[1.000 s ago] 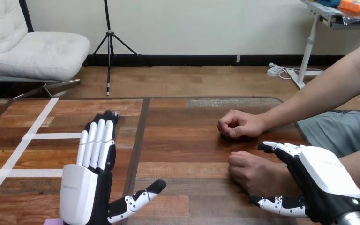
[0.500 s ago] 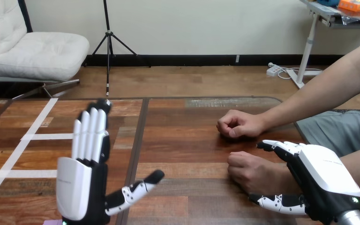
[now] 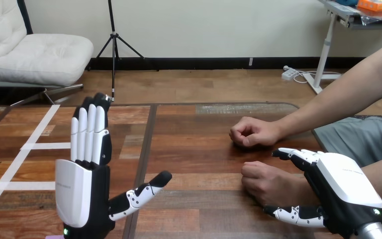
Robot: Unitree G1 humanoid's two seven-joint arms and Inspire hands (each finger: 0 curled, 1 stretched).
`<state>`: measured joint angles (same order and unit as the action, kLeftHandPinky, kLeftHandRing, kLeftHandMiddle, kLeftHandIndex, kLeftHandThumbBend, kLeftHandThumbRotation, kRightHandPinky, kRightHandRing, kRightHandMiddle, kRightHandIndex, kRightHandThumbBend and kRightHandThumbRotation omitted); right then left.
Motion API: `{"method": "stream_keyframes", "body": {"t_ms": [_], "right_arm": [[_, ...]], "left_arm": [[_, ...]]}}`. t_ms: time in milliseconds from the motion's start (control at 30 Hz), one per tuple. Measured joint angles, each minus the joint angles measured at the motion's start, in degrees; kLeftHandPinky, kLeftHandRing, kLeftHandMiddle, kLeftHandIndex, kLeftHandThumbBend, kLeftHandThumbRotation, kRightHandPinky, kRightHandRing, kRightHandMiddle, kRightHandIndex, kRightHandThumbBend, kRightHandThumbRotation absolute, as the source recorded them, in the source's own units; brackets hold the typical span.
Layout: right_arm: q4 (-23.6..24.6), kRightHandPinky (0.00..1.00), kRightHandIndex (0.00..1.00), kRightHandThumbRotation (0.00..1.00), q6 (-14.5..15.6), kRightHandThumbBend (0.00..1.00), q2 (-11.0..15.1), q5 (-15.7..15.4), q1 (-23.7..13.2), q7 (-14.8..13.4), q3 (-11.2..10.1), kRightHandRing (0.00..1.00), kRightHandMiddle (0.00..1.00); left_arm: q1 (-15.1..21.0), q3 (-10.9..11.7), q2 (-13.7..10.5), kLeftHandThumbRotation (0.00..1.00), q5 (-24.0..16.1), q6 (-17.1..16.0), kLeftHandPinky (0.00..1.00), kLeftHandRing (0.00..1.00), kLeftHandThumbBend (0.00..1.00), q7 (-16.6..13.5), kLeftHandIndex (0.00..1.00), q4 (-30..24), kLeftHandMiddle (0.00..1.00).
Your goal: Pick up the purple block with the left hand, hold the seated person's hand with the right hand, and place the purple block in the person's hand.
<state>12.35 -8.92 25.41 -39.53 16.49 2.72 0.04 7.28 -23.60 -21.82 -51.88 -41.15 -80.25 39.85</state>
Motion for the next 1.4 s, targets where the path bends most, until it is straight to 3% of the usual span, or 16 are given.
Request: {"method": "stream_keyframes", "body": {"t_ms": [833,1400], "right_arm": [[0.0,0.93,0.84,0.31,-0.1,0.69,0.0,0.0,0.0,0.0,0.0,0.89,0.84],[0.0,0.93,0.84,0.29,-0.1,0.68,0.0,0.0,0.0,0.0,0.0,0.88,0.83]], "left_arm": [[-2.4,2.5,-0.7,0.8,-0.4,1.3,1.0,1.0,0.72,0.0,1.0,-4.3,1.0],[-9.0,6.0,-2.0,0.82,-0.3,6.5,1.0,0.99,0.7,3.7,1.0,-11.4,1.0]]}}
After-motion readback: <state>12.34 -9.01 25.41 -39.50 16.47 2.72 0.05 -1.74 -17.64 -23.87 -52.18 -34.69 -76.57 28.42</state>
